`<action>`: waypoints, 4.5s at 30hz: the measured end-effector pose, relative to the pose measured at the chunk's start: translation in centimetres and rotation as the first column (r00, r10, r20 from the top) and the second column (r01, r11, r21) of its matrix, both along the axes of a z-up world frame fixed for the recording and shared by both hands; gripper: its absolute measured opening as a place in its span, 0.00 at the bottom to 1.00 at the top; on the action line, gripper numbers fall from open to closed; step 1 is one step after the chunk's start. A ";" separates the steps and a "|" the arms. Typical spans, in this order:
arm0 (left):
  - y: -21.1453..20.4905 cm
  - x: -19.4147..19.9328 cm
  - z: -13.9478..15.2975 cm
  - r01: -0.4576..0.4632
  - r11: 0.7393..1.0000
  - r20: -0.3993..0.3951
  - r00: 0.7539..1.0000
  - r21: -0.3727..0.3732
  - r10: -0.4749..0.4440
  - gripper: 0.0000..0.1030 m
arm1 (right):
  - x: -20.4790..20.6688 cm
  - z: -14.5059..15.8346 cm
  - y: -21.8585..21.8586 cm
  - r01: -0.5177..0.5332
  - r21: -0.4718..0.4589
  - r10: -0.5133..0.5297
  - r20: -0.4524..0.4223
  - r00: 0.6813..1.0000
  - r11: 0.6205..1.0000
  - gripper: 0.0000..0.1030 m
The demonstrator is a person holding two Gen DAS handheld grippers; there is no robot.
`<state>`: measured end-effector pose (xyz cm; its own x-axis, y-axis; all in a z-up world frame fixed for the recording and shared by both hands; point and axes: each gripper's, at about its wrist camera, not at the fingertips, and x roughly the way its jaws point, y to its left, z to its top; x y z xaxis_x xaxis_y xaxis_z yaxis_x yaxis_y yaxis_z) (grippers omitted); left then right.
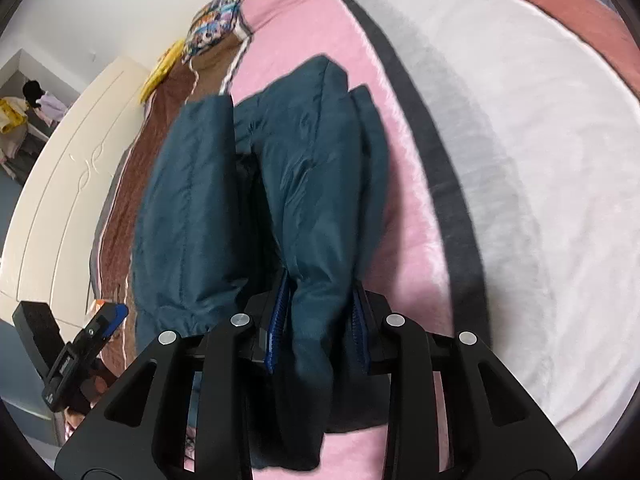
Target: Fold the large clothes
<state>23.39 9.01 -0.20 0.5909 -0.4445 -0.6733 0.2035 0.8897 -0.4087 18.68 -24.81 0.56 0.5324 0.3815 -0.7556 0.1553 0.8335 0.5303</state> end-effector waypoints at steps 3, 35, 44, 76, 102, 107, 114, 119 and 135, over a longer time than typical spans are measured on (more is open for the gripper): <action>-0.3 -2.0 1.1 0.009 0.999 0.040 0.999 0.034 -0.011 0.65 | -2.1 1.9 -0.5 0.029 -0.057 -0.026 0.066 0.997 0.998 0.29; -5.4 -6.9 -2.2 -0.037 0.968 -0.070 0.996 0.247 0.056 0.46 | -6.7 -2.1 6.4 -0.142 -0.234 0.132 -0.060 0.990 0.962 0.11; -5.7 -7.1 -2.0 -0.053 0.968 -0.071 0.995 0.246 0.072 0.46 | -6.5 -2.3 7.1 -0.137 -0.259 0.124 -0.066 0.990 0.956 0.11; -6.0 -14.6 1.3 -0.174 0.964 -0.055 0.981 0.200 0.188 0.58 | -15.9 4.3 9.7 -0.045 -0.287 0.077 0.101 0.992 0.957 0.28; -10.4 -20.7 0.2 -0.145 0.920 -0.010 0.987 0.365 0.159 0.59 | -21.6 1.6 11.3 -0.094 -0.412 0.111 0.018 0.994 0.906 0.29; -10.2 -20.5 -0.4 -0.144 0.921 -0.032 0.985 0.361 0.167 0.59 | -21.3 1.3 11.4 -0.101 -0.412 0.111 0.001 0.994 0.906 0.29; -10.3 -20.4 -0.4 -0.142 0.923 -0.030 0.986 0.358 0.164 0.59 | -21.0 0.9 11.5 -0.110 -0.418 0.111 -0.020 0.994 0.902 0.29; -10.3 -20.4 -0.4 -0.143 0.923 -0.030 0.986 0.357 0.164 0.59 | -20.8 0.7 11.6 -0.114 -0.420 0.112 -0.029 0.993 0.900 0.29; -10.3 -20.4 -0.4 -0.140 0.924 -0.030 0.986 0.357 0.161 0.59 | -20.8 0.5 11.8 -0.122 -0.422 0.117 -0.037 0.992 0.898 0.29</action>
